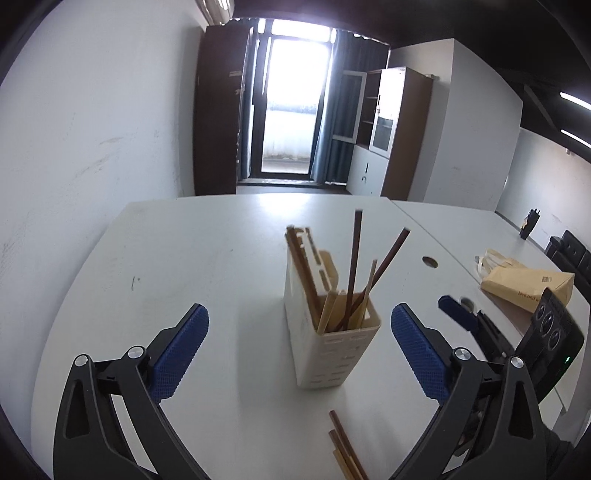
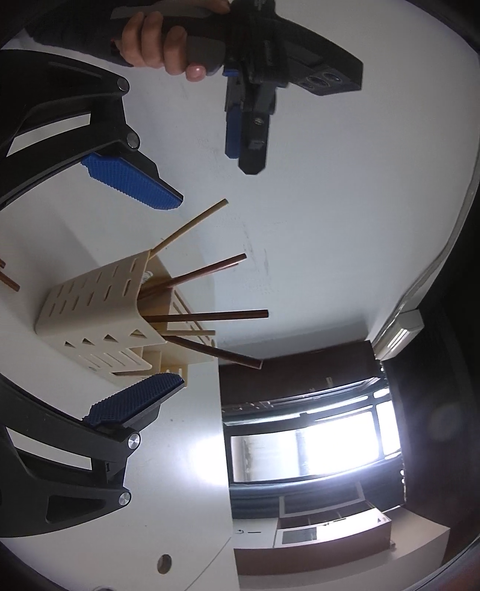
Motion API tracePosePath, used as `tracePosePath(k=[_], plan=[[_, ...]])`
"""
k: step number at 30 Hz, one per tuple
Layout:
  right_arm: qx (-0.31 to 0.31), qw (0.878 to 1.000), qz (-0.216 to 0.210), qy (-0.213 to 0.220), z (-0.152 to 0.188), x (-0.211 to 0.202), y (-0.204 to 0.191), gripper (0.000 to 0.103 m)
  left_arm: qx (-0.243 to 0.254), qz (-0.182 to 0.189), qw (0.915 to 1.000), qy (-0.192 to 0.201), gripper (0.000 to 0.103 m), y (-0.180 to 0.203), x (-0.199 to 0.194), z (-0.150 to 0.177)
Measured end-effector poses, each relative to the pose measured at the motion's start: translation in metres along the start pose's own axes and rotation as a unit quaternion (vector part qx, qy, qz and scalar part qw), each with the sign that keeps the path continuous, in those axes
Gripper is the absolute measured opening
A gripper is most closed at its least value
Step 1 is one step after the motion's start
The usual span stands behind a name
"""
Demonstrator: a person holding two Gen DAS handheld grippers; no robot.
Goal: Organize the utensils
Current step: 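Move both open grippers back down to the remaining chopsticks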
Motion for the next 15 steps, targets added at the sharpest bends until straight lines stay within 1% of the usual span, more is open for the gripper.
tracePosePath(k=[2,5,9,12,15], plan=[[0.011,1.0,0.003,-0.023,0.007,0.0,0.003,0.091,-0.005,-0.002,0.9997,-0.026,0.097,-0.003,0.008,0.02],[0.025,0.998,0.011,-0.055,0.015,0.001,0.006,0.091,-0.013,0.006,0.9974,-0.07,0.097,-0.005,0.025,0.053],[0.03,0.992,0.037,-0.114,0.036,0.011,0.012,0.091,-0.007,0.029,0.9897,-0.14,0.097,0.009,0.055,0.102],[0.024,0.984,0.057,-0.168,0.055,0.027,0.014,0.091,-0.011,0.05,0.9815,-0.185,0.096,0.023,0.073,0.132],[0.019,0.971,0.071,-0.229,0.077,0.047,0.013,0.091,-0.008,0.064,0.9745,-0.215,0.087,0.035,0.085,0.152]])
Point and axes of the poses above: each gripper's, at about its wrist camera, not at the fingertips, and x roughly the way its jaws point, y to its right, z to its underside, the point moved 3 cm from there along x, roughly the way its jaws point, and after that the axes turned 9 degrees about x, right-handed, at the moved point
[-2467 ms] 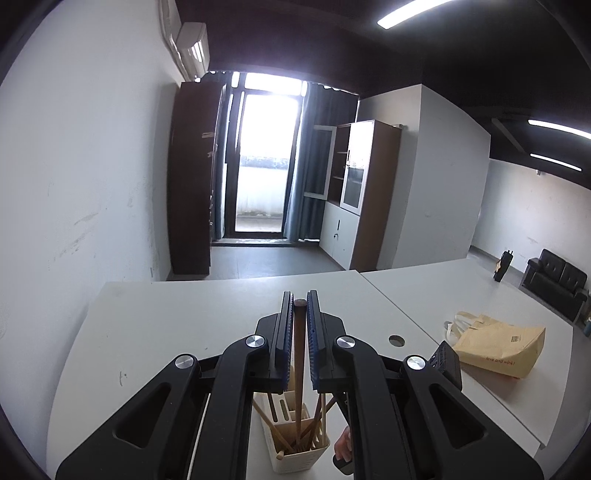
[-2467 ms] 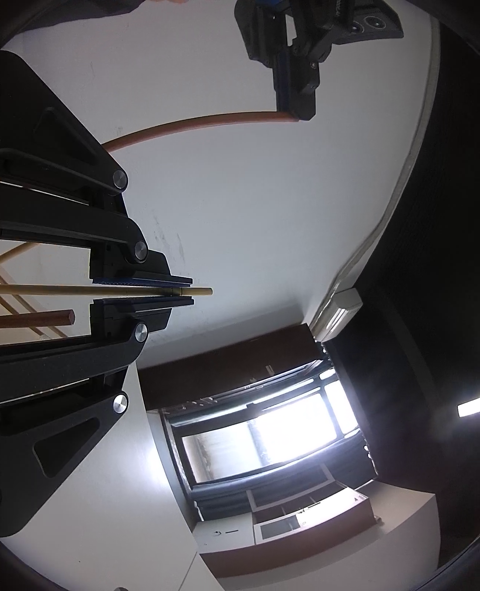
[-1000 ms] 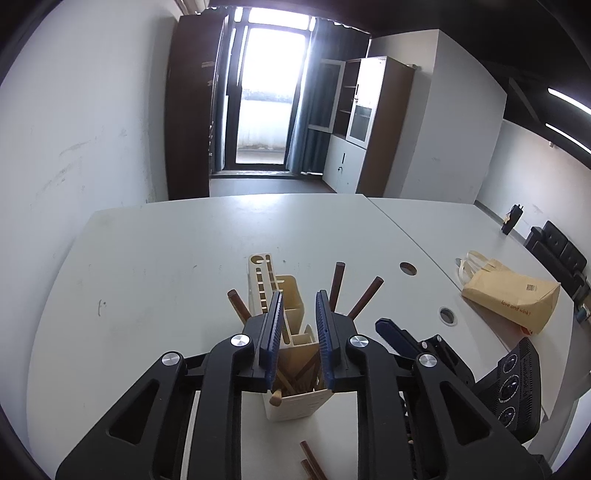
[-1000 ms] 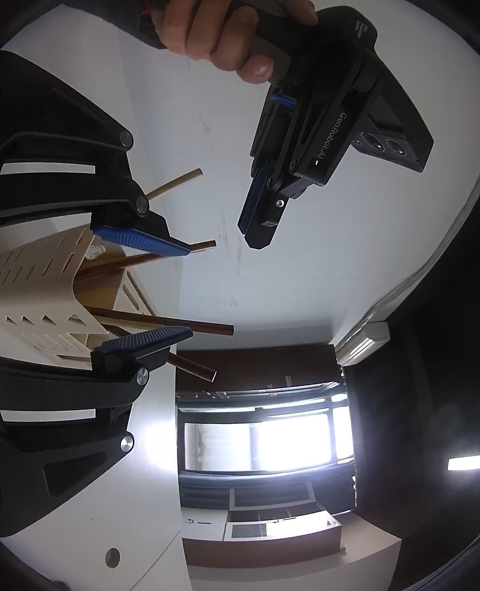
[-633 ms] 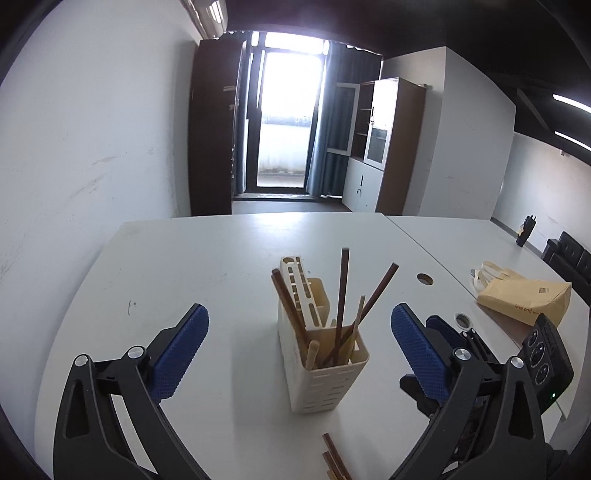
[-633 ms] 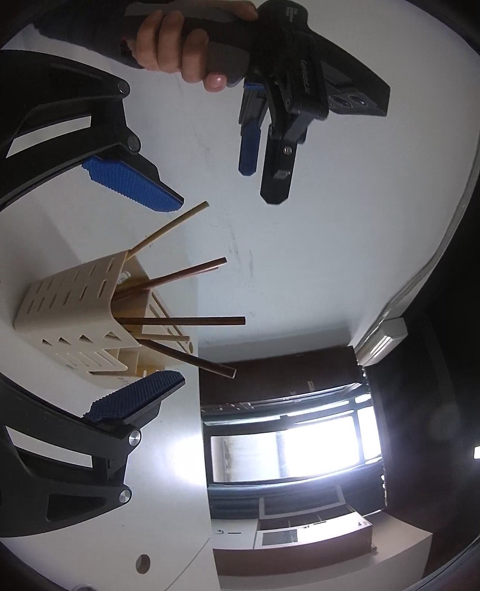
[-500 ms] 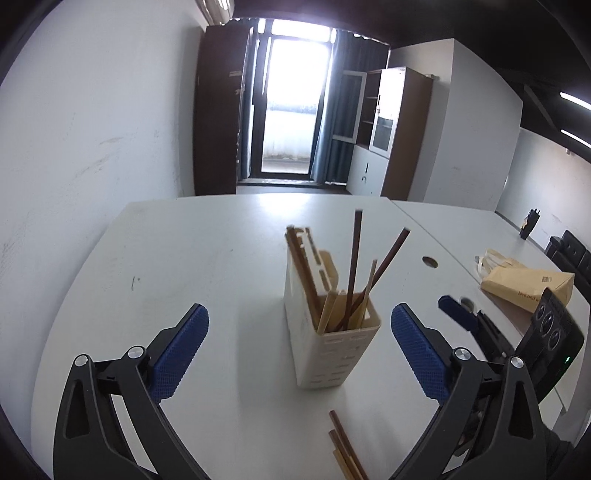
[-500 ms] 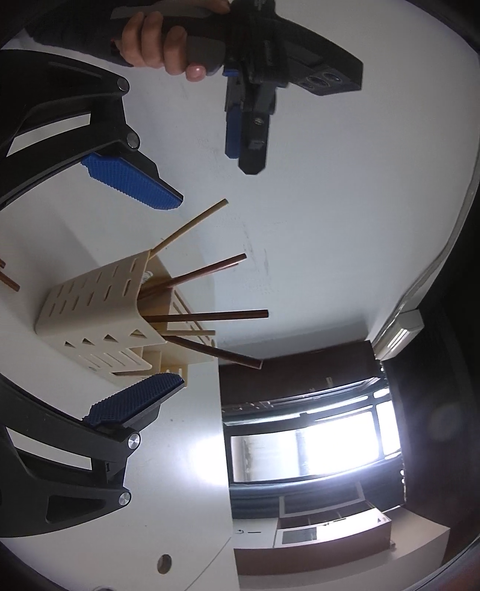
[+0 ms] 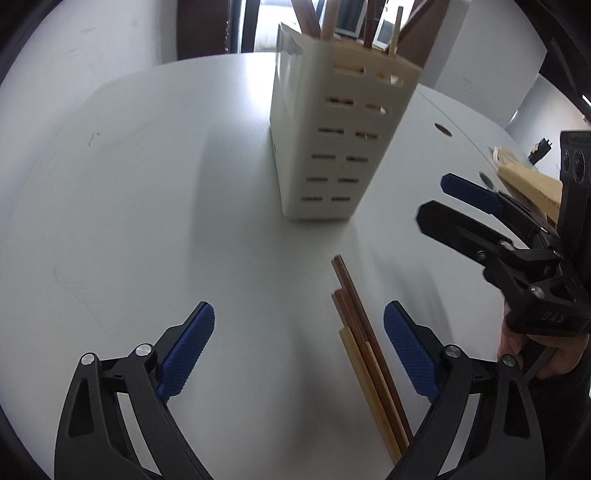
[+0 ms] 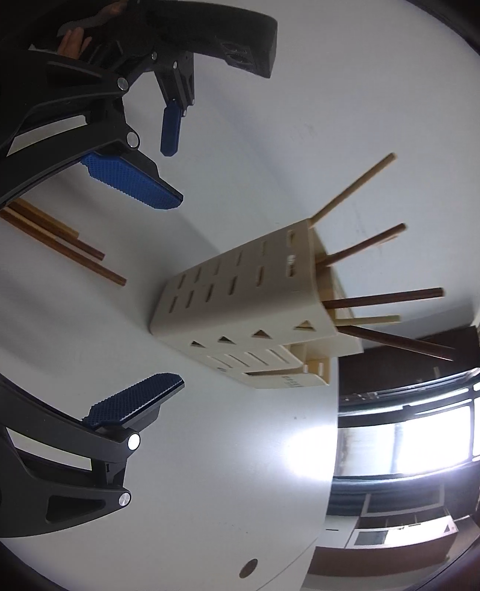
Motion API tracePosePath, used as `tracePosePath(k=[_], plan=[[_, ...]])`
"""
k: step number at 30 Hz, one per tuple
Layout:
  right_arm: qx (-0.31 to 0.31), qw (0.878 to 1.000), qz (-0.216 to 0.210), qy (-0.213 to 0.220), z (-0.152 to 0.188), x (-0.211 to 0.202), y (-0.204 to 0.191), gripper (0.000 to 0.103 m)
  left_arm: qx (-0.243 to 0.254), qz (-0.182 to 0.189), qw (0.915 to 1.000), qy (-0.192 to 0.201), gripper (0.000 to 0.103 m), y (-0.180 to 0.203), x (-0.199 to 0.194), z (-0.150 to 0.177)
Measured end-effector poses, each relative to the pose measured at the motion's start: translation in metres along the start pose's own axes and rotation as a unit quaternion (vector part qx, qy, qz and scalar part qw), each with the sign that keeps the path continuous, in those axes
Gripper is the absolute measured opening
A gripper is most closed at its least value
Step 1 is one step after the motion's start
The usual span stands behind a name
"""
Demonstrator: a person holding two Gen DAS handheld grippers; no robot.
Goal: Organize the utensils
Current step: 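Move both open grippers back down to the remaining chopsticks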
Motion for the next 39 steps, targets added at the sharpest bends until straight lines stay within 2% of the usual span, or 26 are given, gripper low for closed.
tracePosePath(k=[2,4,5,6,8,12,19,22,26,33,36,39], plan=[[-0.004,0.999,0.011,-0.035,0.009,0.017,-0.003,0.087,0.009,0.005,0.9998,-0.018,0.077,0.006,0.011,0.006],[-0.014,0.997,0.021,-0.067,0.017,0.032,-0.005,0.06,0.017,0.007,0.9993,-0.033,0.072,0.014,0.021,0.012],[-0.021,0.996,0.026,-0.082,0.022,0.039,-0.007,0.041,0.022,0.01,0.9989,-0.039,0.067,0.018,0.025,0.014],[-0.029,0.995,0.027,-0.094,0.026,0.045,-0.01,0.035,0.028,0.012,0.9985,-0.046,0.064,0.023,0.028,0.016],[-0.039,0.993,0.031,-0.109,0.032,0.054,-0.015,0.035,0.034,0.011,0.9977,-0.057,0.055,0.028,0.033,0.018],[-0.052,0.988,0.053,-0.132,0.039,0.069,-0.017,0.035,0.028,-0.001,0.9973,-0.068,0.045,0.027,0.036,0.019],[-0.056,0.988,0.047,-0.134,0.04,0.073,-0.021,0.033,0.032,-0.008,0.9978,-0.057,0.047,0.029,0.033,0.023],[-0.046,0.989,0.032,-0.138,0.038,0.074,-0.023,0.021,0.025,-0.003,0.9978,-0.061,0.044,0.028,0.032,0.024],[-0.027,0.991,0.024,-0.132,0.034,0.071,-0.019,0.021,0.016,0.007,0.998,-0.06,0.043,0.025,0.026,0.027],[-0.059,0.986,0.065,-0.14,0.042,0.071,-0.027,0.021,0.033,-0.015,0.9977,-0.057,0.044,0.022,0.024,0.031],[-0.081,0.985,0.076,-0.134,0.053,0.067,-0.036,0.021,0.027,-0.021,0.9976,-0.06,0.048,0.019,0.023,0.032],[-0.049,0.988,0.063,-0.131,0.052,0.062,-0.036,0.021,0.019,-0.024,0.9974,-0.065,0.052,0.017,0.022,0.032]])
Point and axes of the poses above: each gripper's, at about its wrist camera, not at the fingertips, and x roughly the way its jaws point, y to its right, z to its underside, the point moved 3 cm from there along x, roughly the way its jaws point, and after that the axes turned 9 degrees about x, right-handed, at the moved point
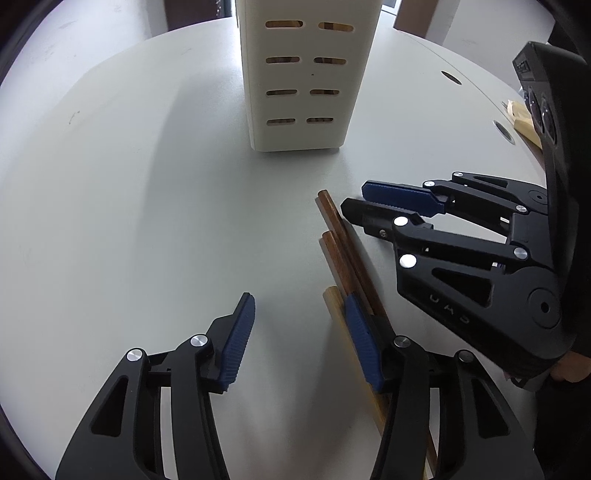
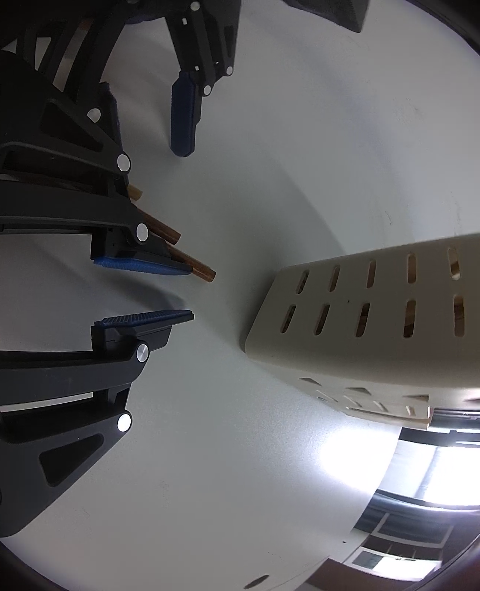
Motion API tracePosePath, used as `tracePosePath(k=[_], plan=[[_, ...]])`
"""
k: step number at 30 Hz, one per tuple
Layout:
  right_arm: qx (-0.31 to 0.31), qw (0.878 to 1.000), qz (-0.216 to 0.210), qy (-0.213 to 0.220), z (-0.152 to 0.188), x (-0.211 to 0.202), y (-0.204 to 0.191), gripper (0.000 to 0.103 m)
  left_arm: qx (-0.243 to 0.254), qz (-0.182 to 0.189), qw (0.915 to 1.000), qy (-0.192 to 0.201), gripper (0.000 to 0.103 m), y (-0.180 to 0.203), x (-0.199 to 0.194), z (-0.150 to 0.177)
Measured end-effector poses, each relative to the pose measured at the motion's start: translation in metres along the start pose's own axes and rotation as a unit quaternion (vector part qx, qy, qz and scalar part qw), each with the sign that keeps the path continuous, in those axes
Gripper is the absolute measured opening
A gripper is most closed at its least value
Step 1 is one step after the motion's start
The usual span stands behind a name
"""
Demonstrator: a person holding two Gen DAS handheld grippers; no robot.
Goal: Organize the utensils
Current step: 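Move both open grippers back down to the remaining chopsticks, then close the left gripper on a light chopstick while the right closes on a dark one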
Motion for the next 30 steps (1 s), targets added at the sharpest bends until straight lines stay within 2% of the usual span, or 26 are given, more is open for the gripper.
tracePosePath(k=[3,6,7,9,11,17,23,27,28,30], plan=[[0.012,1.0,-0.021,0.003,-0.001,-0.007,-0.002,0.027,0.008,-0.008,0.9999,0.001,0.047,0.001,-0.002,0.002],[-0.001,1.0,-0.023,-0.002,0.002,-0.008,-0.011,0.029,0.015,-0.031,0.9994,0.004,0.036,0.001,-0.005,0.006],[-0.003,1.0,-0.023,-0.002,0.002,-0.009,-0.014,0.029,0.016,-0.033,0.9993,0.005,0.032,-0.002,-0.006,0.008],[-0.015,1.0,0.002,-0.002,0.002,-0.01,-0.016,0.029,0.013,-0.035,0.9993,0.005,0.024,-0.005,-0.008,0.009],[-0.016,1.0,-0.001,0.001,0.002,-0.011,-0.019,0.03,0.007,-0.03,0.9995,0.005,0.011,-0.01,-0.009,0.01],[-0.007,1.0,-0.012,0.018,0.01,-0.022,-0.025,0.03,0.001,-0.014,0.9999,0.009,0.01,-0.017,-0.012,0.014],[-0.026,0.999,-0.023,-0.001,0.014,-0.021,-0.033,0.03,-0.007,0.006,0.9999,0.011,0.007,-0.024,-0.015,0.021],[-0.037,0.999,-0.009,-0.002,0.017,-0.024,-0.033,0.03,-0.007,0.008,0.9999,0.01,0.006,-0.024,-0.015,0.022],[-0.04,0.999,-0.005,-0.002,0.018,-0.026,-0.034,0.029,-0.007,0.01,0.9999,0.011,0.006,-0.024,-0.016,0.023],[-0.058,0.998,0.021,0.005,0.021,-0.032,-0.055,0.014,-0.01,0.014,0.9998,0.012,0.006,-0.026,-0.017,0.023]])
Point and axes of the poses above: each gripper's, at about its wrist camera, not at the fingertips, and x roughly the way its jaws point, y to its right, z to its underside, the point moved 3 cm from there along x, roughly the way its jaws point, and after that the axes turned 9 degrees about x, right-handed, at the moved point
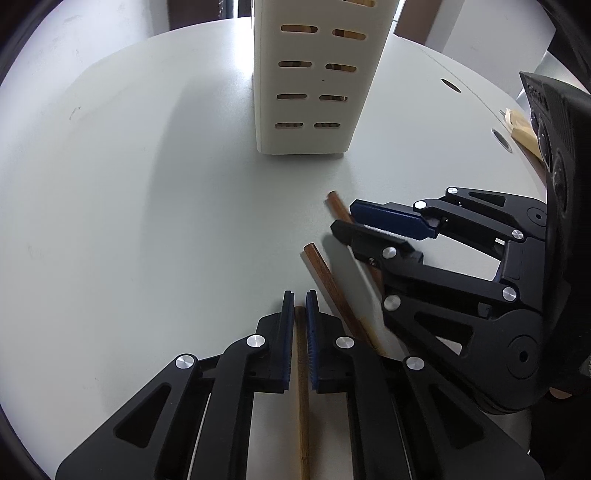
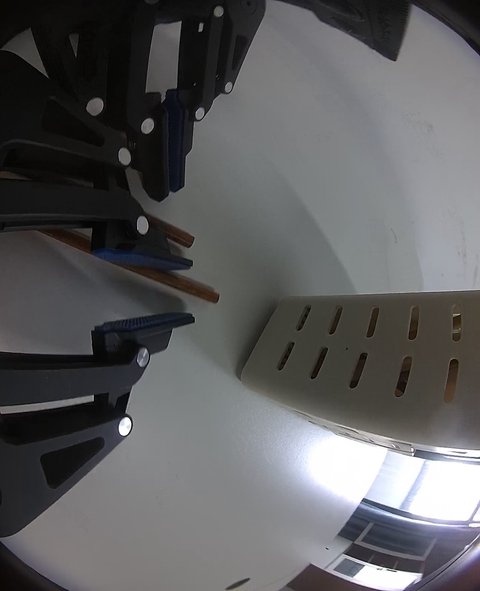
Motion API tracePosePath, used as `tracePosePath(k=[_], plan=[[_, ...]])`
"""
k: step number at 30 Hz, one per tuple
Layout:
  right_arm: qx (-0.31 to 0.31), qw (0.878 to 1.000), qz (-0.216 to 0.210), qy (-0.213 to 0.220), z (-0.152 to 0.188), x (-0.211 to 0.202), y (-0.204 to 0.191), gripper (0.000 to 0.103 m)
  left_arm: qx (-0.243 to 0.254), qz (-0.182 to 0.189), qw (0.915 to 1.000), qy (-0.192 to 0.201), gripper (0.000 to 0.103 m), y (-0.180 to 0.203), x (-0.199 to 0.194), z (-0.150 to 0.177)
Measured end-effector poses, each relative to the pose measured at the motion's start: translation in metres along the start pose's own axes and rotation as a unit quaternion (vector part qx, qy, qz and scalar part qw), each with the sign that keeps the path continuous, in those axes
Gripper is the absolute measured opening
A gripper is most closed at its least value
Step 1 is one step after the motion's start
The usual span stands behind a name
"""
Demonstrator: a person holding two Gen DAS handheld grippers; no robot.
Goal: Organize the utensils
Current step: 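Close the left gripper on a light chopstick while the right closes on a dark one, then lift both held chopsticks and carry them over the cream holder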
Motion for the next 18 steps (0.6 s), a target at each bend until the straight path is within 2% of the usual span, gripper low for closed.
tracePosePath(k=[1,4,9,13,16,18], plan=[[0.002,1.0,-0.004,-0.001,-0.004,-0.003,-0.013,0.013,-0.001,0.001,1.0,0.001,0.006,0.009,0.007,-0.011],[0.015,1.0,-0.014,-0.001,-0.004,-0.009,-0.011,0.007,-0.005,0.007,1.0,0.003,0.006,0.01,0.009,-0.017],[0.07,0.995,-0.068,0.023,-0.01,-0.036,0.002,0.007,-0.019,0.03,0.9993,0.015,0.006,0.003,-0.001,-0.02],[0.112,0.983,-0.125,0.077,-0.019,-0.081,0.013,0.007,-0.031,0.042,0.998,0.036,0.006,-0.01,-0.022,-0.022],[0.138,0.967,-0.17,0.127,-0.03,-0.123,0.017,0.007,-0.033,0.045,0.9969,0.055,0.006,-0.016,-0.044,-0.024],[0.147,0.958,-0.186,0.163,-0.033,-0.147,0.023,0.007,-0.032,0.05,0.9956,0.072,0.006,-0.018,-0.06,-0.027]])
Point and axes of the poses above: each gripper's, at about its wrist camera, not at the fingertips, and x roughly the way its jaws point, y to its right, z to its underside, the point moved 3 cm from there along x, roughly the way its jaws point, and after that the axes turned 9 degrees about x, right-handed, at the moved point
